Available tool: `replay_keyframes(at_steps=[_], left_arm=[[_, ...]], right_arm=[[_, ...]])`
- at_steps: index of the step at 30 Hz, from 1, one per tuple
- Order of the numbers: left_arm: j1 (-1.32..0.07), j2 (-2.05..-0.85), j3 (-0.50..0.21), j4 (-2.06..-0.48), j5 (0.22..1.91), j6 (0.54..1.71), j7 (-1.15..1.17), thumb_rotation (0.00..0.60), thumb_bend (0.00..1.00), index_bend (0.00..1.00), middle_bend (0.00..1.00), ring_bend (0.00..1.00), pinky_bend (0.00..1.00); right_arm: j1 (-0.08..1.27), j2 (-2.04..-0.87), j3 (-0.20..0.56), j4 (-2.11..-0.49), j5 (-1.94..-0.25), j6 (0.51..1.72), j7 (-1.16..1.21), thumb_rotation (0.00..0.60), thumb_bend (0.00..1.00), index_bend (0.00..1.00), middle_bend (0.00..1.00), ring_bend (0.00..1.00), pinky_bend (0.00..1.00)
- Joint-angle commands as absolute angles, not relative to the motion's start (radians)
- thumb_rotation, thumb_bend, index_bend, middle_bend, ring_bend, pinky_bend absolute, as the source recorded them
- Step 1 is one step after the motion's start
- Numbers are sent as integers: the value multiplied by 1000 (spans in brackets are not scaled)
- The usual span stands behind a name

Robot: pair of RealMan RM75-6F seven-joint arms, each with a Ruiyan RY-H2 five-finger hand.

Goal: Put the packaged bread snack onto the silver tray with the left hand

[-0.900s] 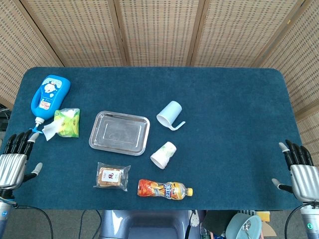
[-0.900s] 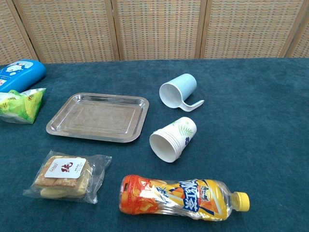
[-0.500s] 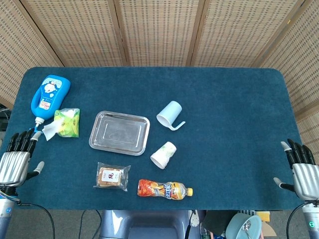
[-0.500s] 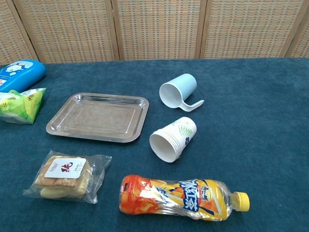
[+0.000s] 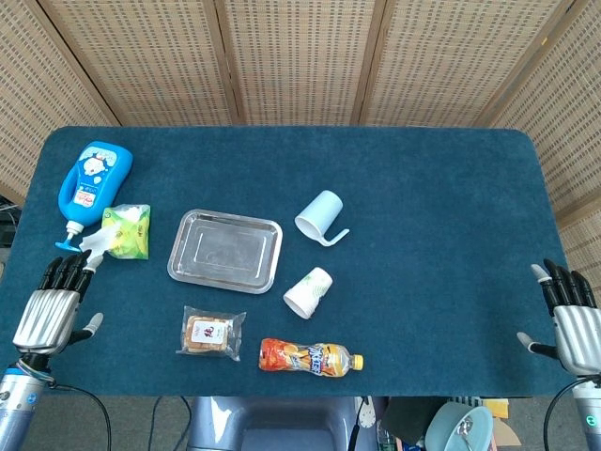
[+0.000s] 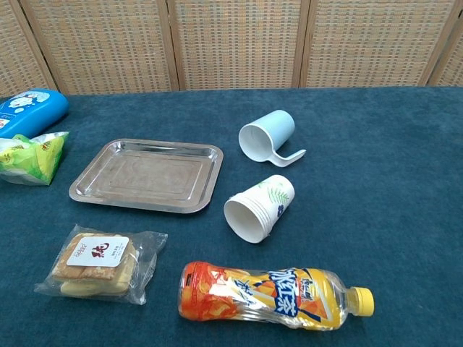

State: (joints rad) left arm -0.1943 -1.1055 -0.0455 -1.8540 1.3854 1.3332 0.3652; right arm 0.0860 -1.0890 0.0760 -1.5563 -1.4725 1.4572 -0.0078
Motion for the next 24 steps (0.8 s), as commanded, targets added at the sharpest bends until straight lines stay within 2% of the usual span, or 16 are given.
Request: replay_keyframes(at_steps=[1,14,19,24], left_arm=[[-209,-1109,-42,-1856,1380,1306,362,600,323,0,0,0,0],[-289,-1209,-36,-1815,1278,1152,381,600,323,0,0,0,0],[-313,-1222,-17,-1857,1239,1100,412,600,321,0,0,0,0],[-329,-1211,-10,-1922,1225,1095,447,600,321,0,0,0,0]], right_arm=[[86,-1090,77,-1554,-1473,1458,-3,600,85,0,0,0,0],[83,-1097,79,-1525,-1469,1462,21,600,85,0,0,0,0],[81,-1099,86,-1518,-1469,1474,28,600,86,0,0,0,0],[81,-1104,92,-1508,-1473,1486,47,600,85,0,0,0,0]])
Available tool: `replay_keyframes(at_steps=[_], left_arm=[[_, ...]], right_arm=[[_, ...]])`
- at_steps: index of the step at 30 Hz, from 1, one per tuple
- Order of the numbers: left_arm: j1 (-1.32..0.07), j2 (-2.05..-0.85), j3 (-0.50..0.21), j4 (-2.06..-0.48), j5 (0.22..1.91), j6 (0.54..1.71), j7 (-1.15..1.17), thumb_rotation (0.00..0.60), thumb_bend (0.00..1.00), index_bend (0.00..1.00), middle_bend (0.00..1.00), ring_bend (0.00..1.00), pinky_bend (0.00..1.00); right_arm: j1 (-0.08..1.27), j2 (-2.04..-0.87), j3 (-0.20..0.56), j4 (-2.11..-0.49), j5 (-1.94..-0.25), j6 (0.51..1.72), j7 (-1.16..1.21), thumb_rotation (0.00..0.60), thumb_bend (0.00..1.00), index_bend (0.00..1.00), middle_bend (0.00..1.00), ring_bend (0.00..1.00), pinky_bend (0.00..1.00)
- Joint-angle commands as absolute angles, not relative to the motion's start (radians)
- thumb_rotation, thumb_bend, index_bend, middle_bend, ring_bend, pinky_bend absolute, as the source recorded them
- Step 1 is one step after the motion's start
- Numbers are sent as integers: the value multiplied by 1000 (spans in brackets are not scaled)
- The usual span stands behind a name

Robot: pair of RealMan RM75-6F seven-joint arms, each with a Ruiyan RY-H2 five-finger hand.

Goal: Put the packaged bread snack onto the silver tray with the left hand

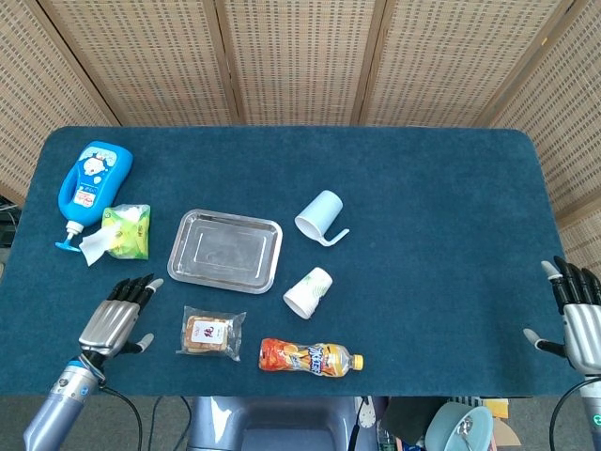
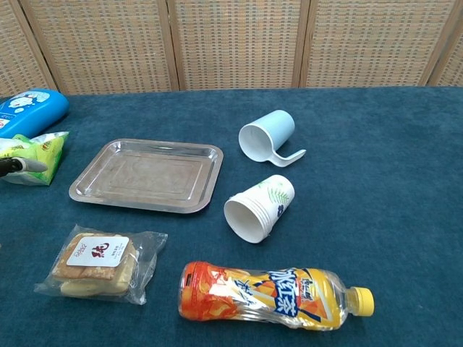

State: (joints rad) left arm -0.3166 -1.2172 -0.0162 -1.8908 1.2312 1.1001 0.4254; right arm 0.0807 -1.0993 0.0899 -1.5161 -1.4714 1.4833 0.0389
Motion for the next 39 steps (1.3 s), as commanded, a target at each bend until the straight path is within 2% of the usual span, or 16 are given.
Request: replay_keyframes(at_steps=[1,9,18,39], left_arm=[[-333,-1210,-10,-1932,1225,1094,452,600,321,0,0,0,0],[-369,-1223,-9,-1954,1209,1065,488,600,321,0,0,0,0],[-423,-1305,6,-1925,1147,997,525,600,319,0,0,0,0],[-447,-1351,54,-1918,1147,1015,526,600,307,0,0,0,0]], right_arm=[[81,-1106,93,-1506,-1474,1488,50,600,86,0,0,0,0],[78,-1113,90,-1496,-1485,1498,62,600,86,0,0,0,0],[69,-1112,89,-1483,-1489,1512,81,600,85,0,0,0,0],[54,-1109,87,-1483,-1505,1541,105,600,85,0,0,0,0]])
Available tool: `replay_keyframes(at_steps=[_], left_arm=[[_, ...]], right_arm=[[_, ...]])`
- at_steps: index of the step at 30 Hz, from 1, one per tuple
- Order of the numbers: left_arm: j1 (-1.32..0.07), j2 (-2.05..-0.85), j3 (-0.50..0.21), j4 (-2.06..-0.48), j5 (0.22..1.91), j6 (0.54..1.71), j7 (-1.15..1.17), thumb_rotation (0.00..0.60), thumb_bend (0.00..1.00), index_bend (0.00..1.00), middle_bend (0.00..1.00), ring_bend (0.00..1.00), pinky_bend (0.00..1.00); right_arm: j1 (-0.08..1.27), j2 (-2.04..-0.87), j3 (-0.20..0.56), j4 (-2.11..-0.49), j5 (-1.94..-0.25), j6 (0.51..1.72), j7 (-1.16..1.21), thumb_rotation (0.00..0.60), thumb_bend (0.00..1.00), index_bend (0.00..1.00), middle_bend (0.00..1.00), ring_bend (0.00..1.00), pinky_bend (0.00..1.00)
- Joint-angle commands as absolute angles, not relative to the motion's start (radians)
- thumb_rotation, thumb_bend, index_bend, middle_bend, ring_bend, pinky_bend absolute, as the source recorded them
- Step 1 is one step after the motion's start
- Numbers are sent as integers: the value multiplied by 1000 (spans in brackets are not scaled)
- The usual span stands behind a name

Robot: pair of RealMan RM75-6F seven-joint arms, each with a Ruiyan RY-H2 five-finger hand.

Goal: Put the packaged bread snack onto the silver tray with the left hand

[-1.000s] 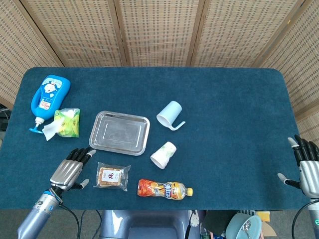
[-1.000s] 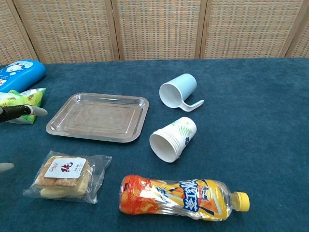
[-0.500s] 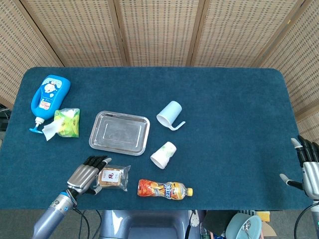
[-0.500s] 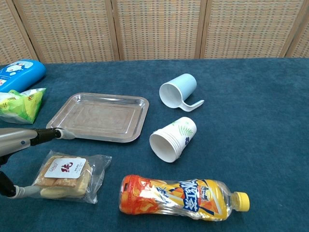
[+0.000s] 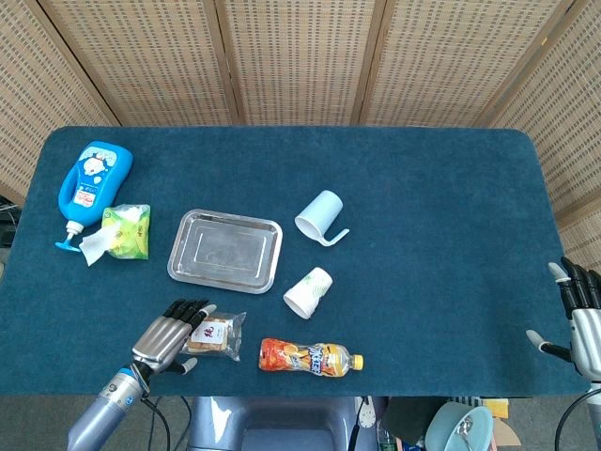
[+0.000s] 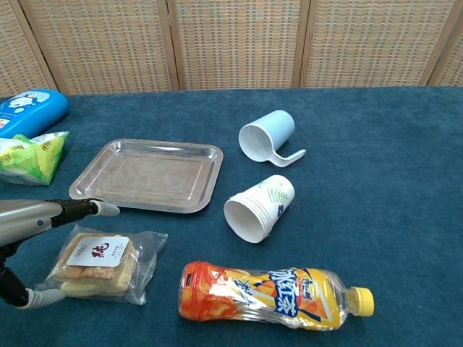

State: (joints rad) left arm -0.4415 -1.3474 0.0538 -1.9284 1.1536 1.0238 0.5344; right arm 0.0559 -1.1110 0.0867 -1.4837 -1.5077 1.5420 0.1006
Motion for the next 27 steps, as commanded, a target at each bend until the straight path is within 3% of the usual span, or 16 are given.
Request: replay_keyframes(at_steps=[1,19,27], left_arm=[[-450,-1353,53,-1914,1144,1012,524,600,307,0,0,0,0],[-490,-1402,57,-1852,1091,988,524,600,317,0,0,0,0],[-496,-1435,62,-1816,1091,988,520,600,398,0,0,0,0]], right_arm=[[54,-1109,87,-1482,-1504,1541,107,600,85,0,0,0,0],[53,-1115,80,-1459,-1513,1535,136,600,85,0,0,0,0],[46,-1119,75,-1454,-1521,1546,139,600,85,0,0,0,0]])
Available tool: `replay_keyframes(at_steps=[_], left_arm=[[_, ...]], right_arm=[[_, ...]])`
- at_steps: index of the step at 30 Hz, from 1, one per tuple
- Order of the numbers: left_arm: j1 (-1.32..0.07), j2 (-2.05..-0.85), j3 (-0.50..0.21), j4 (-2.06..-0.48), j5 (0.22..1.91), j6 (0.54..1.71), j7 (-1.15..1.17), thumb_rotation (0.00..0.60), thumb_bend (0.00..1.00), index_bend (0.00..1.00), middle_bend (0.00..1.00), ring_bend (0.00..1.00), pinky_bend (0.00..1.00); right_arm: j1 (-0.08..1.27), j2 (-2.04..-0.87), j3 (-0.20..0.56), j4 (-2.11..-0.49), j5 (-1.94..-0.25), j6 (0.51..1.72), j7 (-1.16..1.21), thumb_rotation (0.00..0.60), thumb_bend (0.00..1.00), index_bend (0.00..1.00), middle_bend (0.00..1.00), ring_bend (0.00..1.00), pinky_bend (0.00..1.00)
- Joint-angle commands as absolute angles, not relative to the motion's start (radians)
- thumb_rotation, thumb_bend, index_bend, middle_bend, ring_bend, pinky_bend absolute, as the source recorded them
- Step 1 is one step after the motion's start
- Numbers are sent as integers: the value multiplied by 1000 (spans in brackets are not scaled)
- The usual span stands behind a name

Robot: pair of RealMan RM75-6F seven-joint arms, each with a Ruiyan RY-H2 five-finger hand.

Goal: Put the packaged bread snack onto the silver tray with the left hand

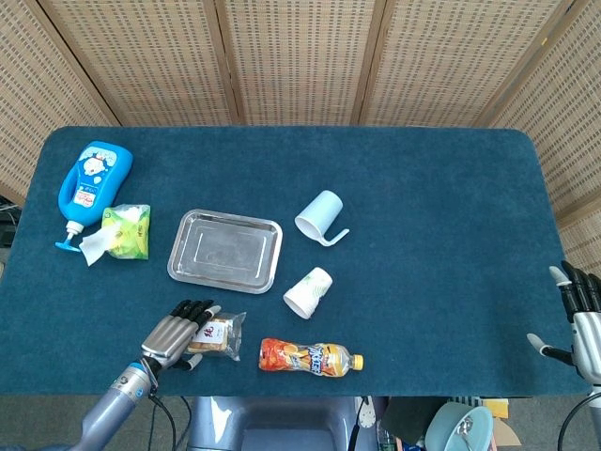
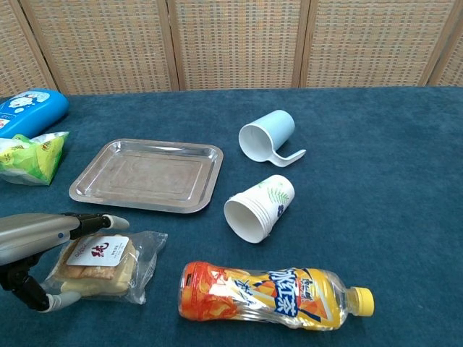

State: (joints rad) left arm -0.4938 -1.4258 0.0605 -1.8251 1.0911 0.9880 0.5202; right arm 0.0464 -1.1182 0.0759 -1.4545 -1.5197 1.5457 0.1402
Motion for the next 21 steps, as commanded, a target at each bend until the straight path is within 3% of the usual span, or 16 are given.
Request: replay_keyframes(at_steps=[1,10,15,21], left_arm=[[-497,-1437,62,-1813,1091,988,520,600,409,0,0,0,0],[-501,-1454,62,-1800,1082,1001,528,600,439,33,0,0,35],[-492,-1457,66,-1798,1136,1023,493,600,482,132,9,0,137],[-478,-1463,70,-1785,1182,1046,456,600,503,272,107,24,246]], right_arm=[[46,-1119,74,-1454,-1521,1546,138,600,86,0,0,0,0],[48,-1121,76,-1450,-1517,1539,136,600,85,0,0,0,0],[55,-1120,78,-1456,-1513,1526,127,600,85,0,0,0,0],[56,-1120,80,-1458,-1512,1526,123,600,85,0,0,0,0]])
